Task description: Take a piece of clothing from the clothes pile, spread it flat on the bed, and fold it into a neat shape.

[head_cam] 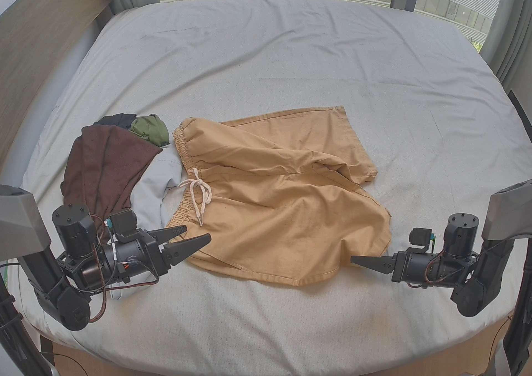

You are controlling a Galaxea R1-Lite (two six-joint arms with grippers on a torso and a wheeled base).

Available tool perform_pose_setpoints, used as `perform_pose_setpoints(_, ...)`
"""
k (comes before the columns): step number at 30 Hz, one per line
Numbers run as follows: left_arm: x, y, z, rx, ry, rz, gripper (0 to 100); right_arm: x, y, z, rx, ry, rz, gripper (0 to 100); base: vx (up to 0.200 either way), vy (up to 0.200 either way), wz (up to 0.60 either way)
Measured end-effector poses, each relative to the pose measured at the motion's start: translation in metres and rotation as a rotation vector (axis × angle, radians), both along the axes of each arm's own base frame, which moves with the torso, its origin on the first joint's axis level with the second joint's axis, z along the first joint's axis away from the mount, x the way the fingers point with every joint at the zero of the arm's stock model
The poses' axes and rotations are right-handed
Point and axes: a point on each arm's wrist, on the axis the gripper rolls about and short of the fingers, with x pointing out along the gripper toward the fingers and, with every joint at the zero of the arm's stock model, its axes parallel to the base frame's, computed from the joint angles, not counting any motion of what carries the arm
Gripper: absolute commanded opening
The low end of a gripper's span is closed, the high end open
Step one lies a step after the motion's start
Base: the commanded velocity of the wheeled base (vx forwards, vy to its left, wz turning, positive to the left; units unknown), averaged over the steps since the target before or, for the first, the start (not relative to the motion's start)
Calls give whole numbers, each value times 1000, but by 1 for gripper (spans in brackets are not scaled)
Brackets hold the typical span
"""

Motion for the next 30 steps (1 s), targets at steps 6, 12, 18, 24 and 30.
perform_pose_setpoints(6, 0, 0, 0, 0, 1, 0, 100, 15, 5, -11, -21, -29, 9, 100, 0, 0, 0)
perform_pose_setpoints(12, 0, 0, 0, 1, 1, 0, 100, 24, 15, -17, -19, -44, 32, 100, 0, 0, 0)
perform_pose_setpoints(18, 0, 0, 0, 0, 1, 0, 100, 17, 22, -29, -31, 5, 64, 100, 0, 0, 0)
perform_pose_setpoints(24, 0, 0, 0, 0, 0, 0, 100, 2, 23, -29, -43, 45, 82, 100, 0, 0, 0)
perform_pose_setpoints(30, 0, 0, 0, 1, 1, -1, 100, -15, 20, -20, -43, 67, 95, 100, 0, 0, 0)
